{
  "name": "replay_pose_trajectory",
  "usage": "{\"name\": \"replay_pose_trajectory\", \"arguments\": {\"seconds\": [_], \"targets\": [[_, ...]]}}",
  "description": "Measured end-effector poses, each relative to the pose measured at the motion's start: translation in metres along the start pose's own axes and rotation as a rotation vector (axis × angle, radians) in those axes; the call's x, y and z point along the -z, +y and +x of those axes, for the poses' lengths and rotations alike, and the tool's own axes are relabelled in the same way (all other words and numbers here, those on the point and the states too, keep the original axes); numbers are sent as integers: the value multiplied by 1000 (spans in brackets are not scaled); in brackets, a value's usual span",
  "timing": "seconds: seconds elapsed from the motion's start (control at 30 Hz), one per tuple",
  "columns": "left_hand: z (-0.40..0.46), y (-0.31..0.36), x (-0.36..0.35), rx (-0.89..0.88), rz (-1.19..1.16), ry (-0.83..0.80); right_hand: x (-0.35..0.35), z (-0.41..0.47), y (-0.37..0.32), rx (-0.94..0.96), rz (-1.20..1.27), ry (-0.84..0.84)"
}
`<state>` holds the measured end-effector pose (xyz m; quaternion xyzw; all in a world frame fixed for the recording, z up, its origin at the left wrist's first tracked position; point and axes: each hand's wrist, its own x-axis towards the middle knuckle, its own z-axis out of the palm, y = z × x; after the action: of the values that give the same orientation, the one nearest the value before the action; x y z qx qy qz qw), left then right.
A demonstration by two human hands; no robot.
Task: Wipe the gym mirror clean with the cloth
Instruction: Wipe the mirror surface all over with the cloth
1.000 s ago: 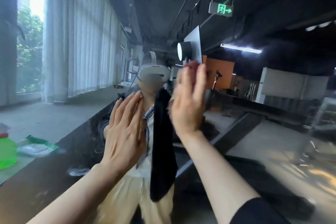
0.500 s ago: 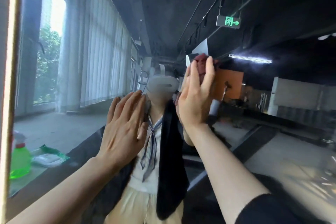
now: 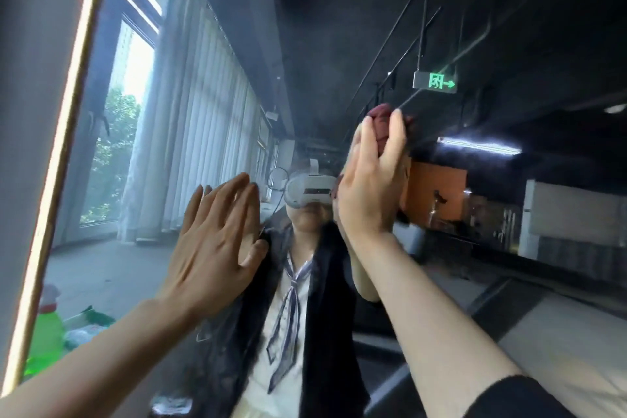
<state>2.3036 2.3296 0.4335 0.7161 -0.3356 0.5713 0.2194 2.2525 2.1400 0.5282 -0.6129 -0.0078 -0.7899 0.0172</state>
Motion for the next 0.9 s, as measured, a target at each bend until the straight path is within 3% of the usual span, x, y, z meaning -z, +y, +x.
{"name": "replay_pose_trajectory", "arguments": {"seconds": [0.13, 0.23, 0.4, 0.47, 0.6, 0.7, 0.77, 0.83, 0.9], "targets": [[9, -5, 4, 42, -38, 49, -19, -45, -54, 384, 86, -228], [11, -5, 7, 24, -13, 47, 0, -52, -29, 528, 110, -323], [25, -15, 11, -53, 55, 22, 13, 25, 35, -49, -40, 51], [36, -18, 12, -50, 67, 24, -1, 42, 19, -75, -57, 62], [51, -17, 12, -12, 65, 52, -24, -12, -34, 321, 41, -154], [54, -7, 12, -15, 63, 52, -5, -43, -23, 616, 71, -265], [56, -5, 13, -45, 83, 34, 8, -23, 1, 514, 51, -252], [61, -10, 15, -73, 114, 26, 9, 14, 30, 206, 22, -131], [70, -19, 18, -73, 151, 41, -1, 52, 39, 46, 1, -15]]}}
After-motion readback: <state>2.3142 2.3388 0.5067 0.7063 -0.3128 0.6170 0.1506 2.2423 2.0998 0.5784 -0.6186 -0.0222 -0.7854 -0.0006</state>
